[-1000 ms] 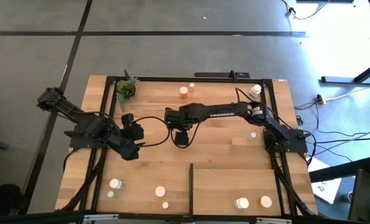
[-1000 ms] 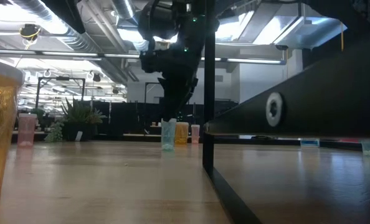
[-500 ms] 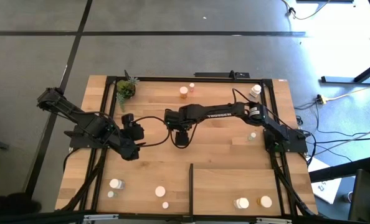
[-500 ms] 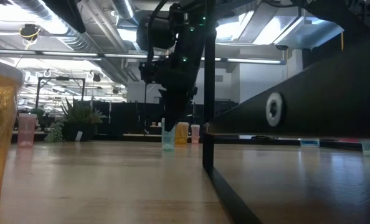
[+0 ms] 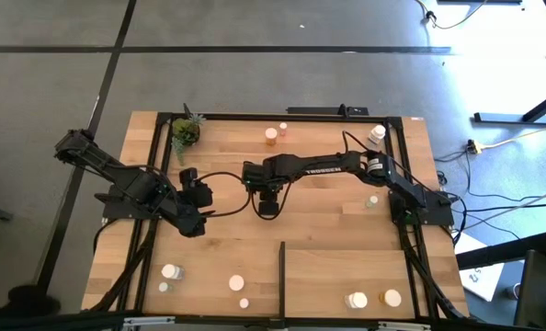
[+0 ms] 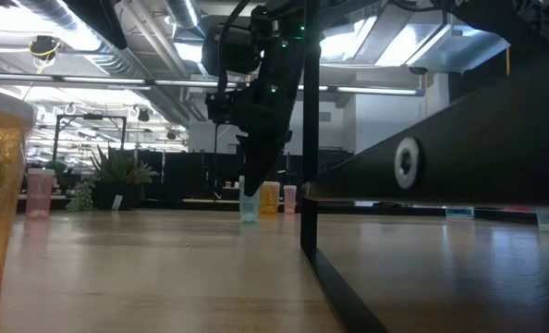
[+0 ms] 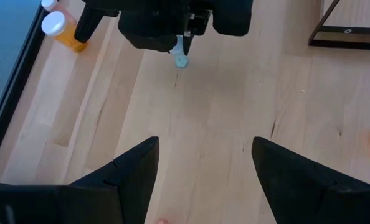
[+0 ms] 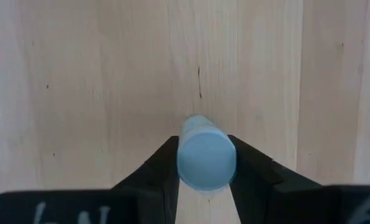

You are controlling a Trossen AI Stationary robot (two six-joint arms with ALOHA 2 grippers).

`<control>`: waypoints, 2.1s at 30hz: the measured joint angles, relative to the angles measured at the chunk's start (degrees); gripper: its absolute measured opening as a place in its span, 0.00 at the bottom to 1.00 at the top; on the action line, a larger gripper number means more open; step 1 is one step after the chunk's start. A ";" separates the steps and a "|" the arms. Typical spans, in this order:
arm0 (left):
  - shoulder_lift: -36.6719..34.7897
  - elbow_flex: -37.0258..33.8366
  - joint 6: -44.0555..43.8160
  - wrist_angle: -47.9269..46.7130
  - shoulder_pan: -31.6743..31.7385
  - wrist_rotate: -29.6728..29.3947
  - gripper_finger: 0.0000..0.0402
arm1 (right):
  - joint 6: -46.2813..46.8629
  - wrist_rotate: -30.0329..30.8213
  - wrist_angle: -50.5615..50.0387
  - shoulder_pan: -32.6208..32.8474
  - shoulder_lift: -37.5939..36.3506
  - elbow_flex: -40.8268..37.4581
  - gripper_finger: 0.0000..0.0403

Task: Pick and place medicine bottles onto shelf by color
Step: Put the top left blue pill bottle on the shelf

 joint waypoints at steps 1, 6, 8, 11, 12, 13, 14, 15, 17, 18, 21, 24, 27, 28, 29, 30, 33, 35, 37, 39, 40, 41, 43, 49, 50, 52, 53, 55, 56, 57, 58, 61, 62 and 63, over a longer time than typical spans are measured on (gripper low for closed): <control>0.00 0.00 -0.01 0.00 0.01 0.00 0.62 | 0.13 0.00 -0.06 0.13 -0.07 0.00 0.28; 0.00 0.00 0.00 -0.04 0.00 0.00 0.62 | 0.98 0.01 -2.65 1.49 -0.47 0.82 0.30; 0.00 0.00 0.00 -0.04 0.02 0.00 0.62 | 1.53 0.01 -3.28 2.36 -0.57 2.08 0.29; -0.01 0.00 0.00 -0.04 0.01 0.00 0.62 | 1.49 0.10 -6.71 3.79 -0.57 5.13 0.29; 0.00 0.00 0.00 -0.04 0.01 0.00 0.62 | 1.50 0.30 -7.28 4.30 -0.58 6.24 0.29; -0.01 0.00 0.00 -0.04 0.00 0.00 0.62 | 1.78 0.42 -8.12 4.83 -0.66 7.41 0.29; -0.02 0.00 0.00 -0.04 0.00 0.00 0.62 | 2.86 0.38 -10.04 5.28 -0.66 8.88 0.29; 0.00 0.00 0.00 -0.04 0.02 0.00 0.62 | 3.87 0.41 -12.17 5.82 -0.66 10.51 0.29; 0.00 0.00 0.00 -0.04 0.00 0.00 0.62 | 4.86 0.44 -15.76 7.05 -0.73 13.47 0.29; 0.00 0.00 0.00 -0.02 0.00 0.00 0.62 | 5.59 0.81 -17.57 7.71 -0.76 14.77 0.30; -0.02 0.00 0.00 -0.02 0.00 -0.01 0.62 | 7.48 4.40 -22.90 10.06 -0.74 18.99 0.30; 0.00 0.00 0.03 0.00 0.00 -0.02 0.62 | 10.37 9.60 -28.85 12.15 -0.74 23.41 0.30; 0.00 0.00 0.18 0.02 0.00 -0.02 0.62 | 13.57 12.50 -29.94 13.53 -3.36 22.15 0.30; 0.00 0.00 0.18 0.00 0.00 -0.02 0.62 | 15.13 12.82 -30.53 13.85 -4.50 21.97 0.30; 0.00 0.00 0.18 0.00 0.02 -0.02 0.62 | 16.81 13.32 -31.57 14.19 -5.62 21.94 0.30; 0.00 0.00 0.19 -0.03 0.00 -0.03 0.62 | 18.41 14.08 -32.87 14.55 -6.59 21.95 0.30; 0.00 0.00 0.20 -0.04 0.00 -0.02 0.62 | 23.24 16.55 -35.98 15.87 -9.57 21.94 0.30; 0.00 0.00 0.20 0.00 0.02 -0.02 0.62 | 26.57 16.53 -36.68 17.11 -11.46 21.92 0.30; 0.00 0.00 0.20 0.00 0.02 -0.02 0.62 | 29.27 16.53 -36.46 18.92 -13.58 21.92 0.30; 0.00 0.00 0.22 0.04 0.00 -0.04 0.62 | 32.04 16.09 -36.48 20.96 -15.13 21.94 0.30; 0.00 0.00 0.22 0.04 0.01 -0.19 0.62 | 33.56 15.72 -36.48 22.12 -15.72 21.94 0.30; 0.00 0.00 0.24 0.09 0.00 -0.47 0.62 | 34.90 15.42 -36.46 23.35 -16.16 21.92 0.30; 0.00 0.00 0.25 0.26 -0.01 -1.03 0.62 | 37.80 14.91 -36.45 25.65 -16.79 21.92 0.30; 0.00 0.00 0.79 1.64 -1.30 -1.90 0.62 | 49.59 11.50 -36.35 32.51 -17.28 21.84 0.30; 0.00 0.00 0.78 1.85 -1.63 -1.90 0.62 | 51.72 11.35 -36.31 33.68 -17.27 21.56 0.30; 0.00 0.00 0.80 2.90 -2.34 -1.96 0.62 | 56.27 10.47 -36.36 35.99 -17.35 20.56 0.30; 0.00 0.00 1.06 3.90 -2.70 -2.01 0.62 | 58.66 10.20 -36.34 37.18 -17.34 19.86 0.30; 0.00 0.00 2.54 6.30 -3.51 -2.02 0.62 | 62.81 9.18 -36.31 39.32 -17.29 18.14 0.30; 0.00 0.00 3.44 7.79 -3.94 -2.03 0.62 | 64.92 8.75 -36.33 40.30 -17.29 17.06 0.30; 0.00 0.00 4.30 9.38 -4.43 -2.03 0.62 | 67.27 8.35 -36.33 41.22 -17.29 15.68 0.30; 0.00 0.00 5.18 10.80 -4.87 -2.03 0.62 | 69.40 7.62 -36.30 42.05 -17.29 14.27 0.30; 0.00 0.00 7.70 14.40 -5.95 -1.99 0.62 | 73.84 6.75 -34.37 44.37 -17.18 10.54 0.30; 0.00 0.00 8.21 15.14 -6.19 -1.98 0.62 | 75.03 6.33 -32.80 45.02 -17.24 9.28 0.30; 0.00 0.00 8.40 15.51 -6.39 -1.98 0.62 | 75.67 6.04 -31.20 45.62 -17.25 8.08 0.30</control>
